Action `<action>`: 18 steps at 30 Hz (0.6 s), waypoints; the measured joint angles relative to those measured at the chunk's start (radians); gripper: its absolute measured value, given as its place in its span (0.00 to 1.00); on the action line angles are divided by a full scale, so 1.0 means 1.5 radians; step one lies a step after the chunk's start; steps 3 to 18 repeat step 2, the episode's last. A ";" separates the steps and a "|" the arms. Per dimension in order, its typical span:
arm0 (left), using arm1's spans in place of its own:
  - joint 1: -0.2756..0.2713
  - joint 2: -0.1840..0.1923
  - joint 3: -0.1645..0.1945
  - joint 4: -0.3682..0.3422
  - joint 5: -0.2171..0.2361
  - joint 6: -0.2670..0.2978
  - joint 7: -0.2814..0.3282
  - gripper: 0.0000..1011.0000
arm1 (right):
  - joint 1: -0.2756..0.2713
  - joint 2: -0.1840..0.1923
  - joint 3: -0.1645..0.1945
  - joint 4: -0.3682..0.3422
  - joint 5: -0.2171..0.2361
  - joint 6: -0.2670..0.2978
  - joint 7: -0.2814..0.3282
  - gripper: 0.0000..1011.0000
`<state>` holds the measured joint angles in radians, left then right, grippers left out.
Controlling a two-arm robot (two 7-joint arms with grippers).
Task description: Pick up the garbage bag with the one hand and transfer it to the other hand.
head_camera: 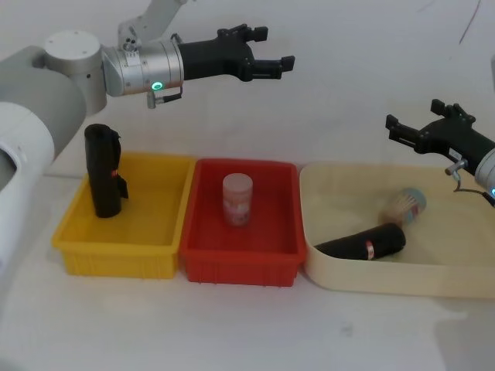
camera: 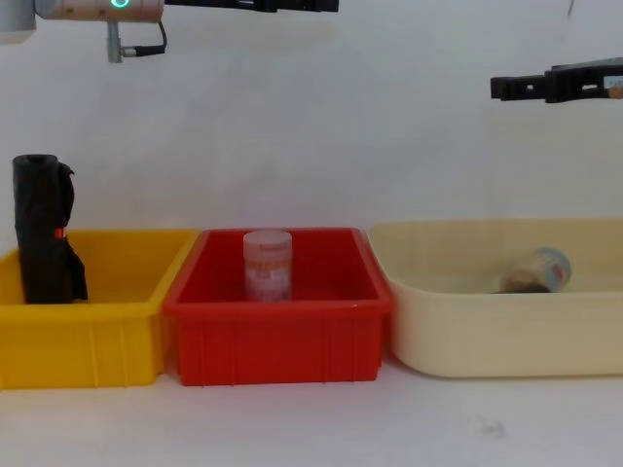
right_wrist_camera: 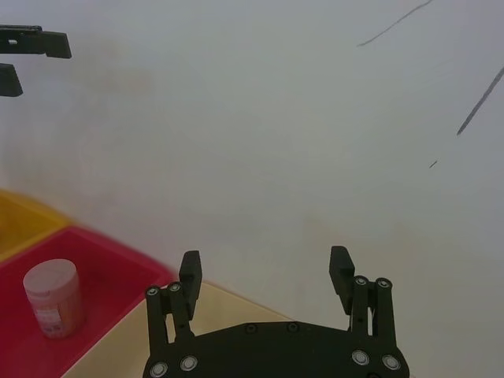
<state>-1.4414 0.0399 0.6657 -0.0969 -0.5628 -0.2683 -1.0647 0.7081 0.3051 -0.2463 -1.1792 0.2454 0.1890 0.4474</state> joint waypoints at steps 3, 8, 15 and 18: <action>0.000 0.000 0.000 0.000 0.000 0.000 0.000 0.99 | 0.000 0.000 0.000 0.000 0.000 0.000 0.000 0.99; 0.000 0.000 0.000 0.000 0.000 0.000 0.000 0.99 | 0.000 0.000 0.000 0.000 0.000 0.000 0.000 0.99; 0.000 0.000 0.000 0.000 0.000 0.000 0.000 0.99 | 0.000 0.000 0.000 0.000 0.000 0.000 0.000 0.99; 0.000 0.000 0.000 0.000 0.000 0.000 0.000 0.99 | 0.000 0.000 0.000 0.000 0.000 0.000 0.000 0.99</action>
